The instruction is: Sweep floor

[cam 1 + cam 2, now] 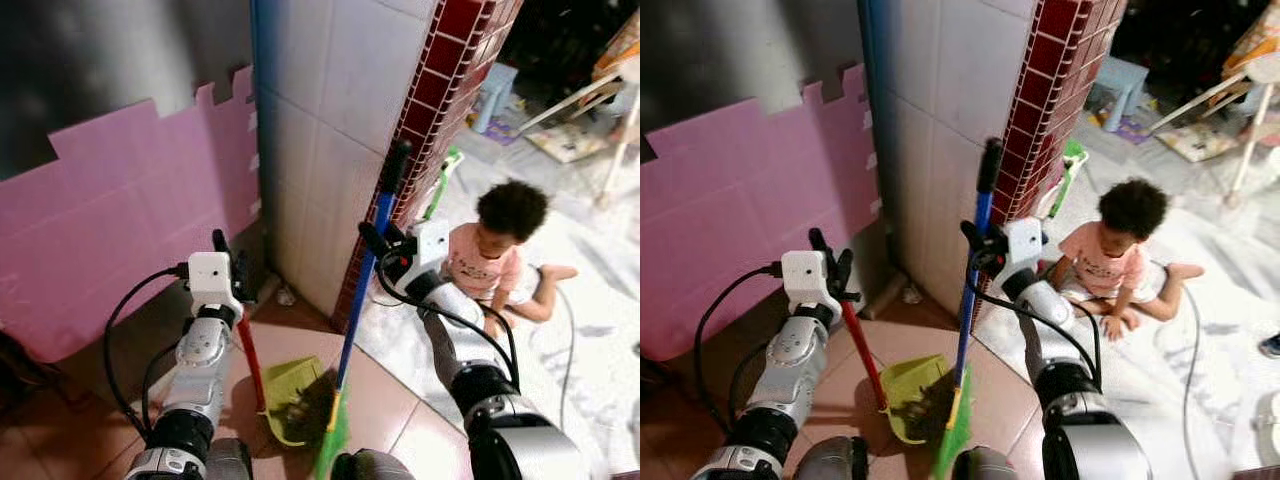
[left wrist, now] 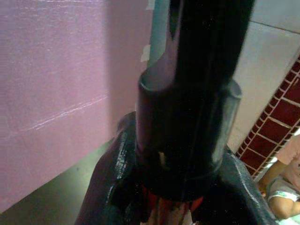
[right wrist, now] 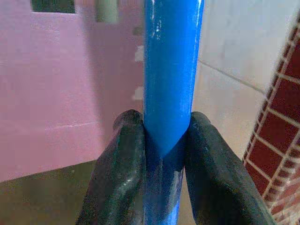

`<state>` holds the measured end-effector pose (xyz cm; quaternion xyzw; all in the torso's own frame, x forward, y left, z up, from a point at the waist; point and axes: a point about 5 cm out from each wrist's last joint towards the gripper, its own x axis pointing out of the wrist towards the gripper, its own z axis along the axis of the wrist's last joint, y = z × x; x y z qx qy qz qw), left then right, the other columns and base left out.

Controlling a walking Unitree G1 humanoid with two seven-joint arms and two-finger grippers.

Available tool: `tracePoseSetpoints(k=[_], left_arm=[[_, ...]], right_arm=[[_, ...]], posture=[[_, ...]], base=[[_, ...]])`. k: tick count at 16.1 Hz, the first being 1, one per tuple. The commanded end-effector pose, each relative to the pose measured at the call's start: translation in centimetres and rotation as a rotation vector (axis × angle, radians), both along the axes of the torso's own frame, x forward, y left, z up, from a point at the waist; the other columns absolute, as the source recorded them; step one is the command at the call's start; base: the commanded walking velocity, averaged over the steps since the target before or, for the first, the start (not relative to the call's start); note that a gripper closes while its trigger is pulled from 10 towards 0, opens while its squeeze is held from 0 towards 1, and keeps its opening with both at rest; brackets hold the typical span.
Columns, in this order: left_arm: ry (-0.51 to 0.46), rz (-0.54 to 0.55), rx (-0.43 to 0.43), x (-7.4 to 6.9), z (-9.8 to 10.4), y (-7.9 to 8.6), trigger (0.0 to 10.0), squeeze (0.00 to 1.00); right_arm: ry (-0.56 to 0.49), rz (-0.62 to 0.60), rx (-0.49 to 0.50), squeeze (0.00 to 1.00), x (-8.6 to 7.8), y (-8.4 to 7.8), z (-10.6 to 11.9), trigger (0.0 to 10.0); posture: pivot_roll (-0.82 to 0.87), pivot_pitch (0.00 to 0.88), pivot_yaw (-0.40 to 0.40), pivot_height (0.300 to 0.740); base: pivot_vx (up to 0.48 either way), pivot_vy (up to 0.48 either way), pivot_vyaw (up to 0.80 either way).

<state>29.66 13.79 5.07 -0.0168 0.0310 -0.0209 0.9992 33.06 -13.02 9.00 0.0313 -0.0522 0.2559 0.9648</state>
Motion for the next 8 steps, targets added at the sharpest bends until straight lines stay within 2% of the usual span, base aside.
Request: tracePoseSetpoints(k=[1, 4, 8], left_arm=[[-0.068, -0.027, 0.015, 0.8, 1.4, -1.0, 10.0, 0.0], [-0.064, -0.021, 0.015, 0.6, 1.4, -1.1, 10.0, 0.0], [-0.064, -0.046, 0.045, 0.6, 1.4, -0.9, 10.0, 0.0]], right_arm=[[-0.083, 0.013, -0.003, 0.0, 0.9, -0.4, 2.0, 10.0], [-0.053, 0.06, 0.052, 0.0, 1.2, -0.5, 2.3, 10.0], [0.01, 0.224, 0.233, 0.0, 1.1, 2.2, 3.0, 10.0]], posture=[[-0.13, 0.0, -0.129, 0.74], [-0.13, 0.0, -0.128, 0.74], [-0.12, 0.003, -0.088, 0.74]], base=[[0.0, 0.0, 0.0], [0.0, 0.0, 0.0], [0.0, 0.0, 0.0]])
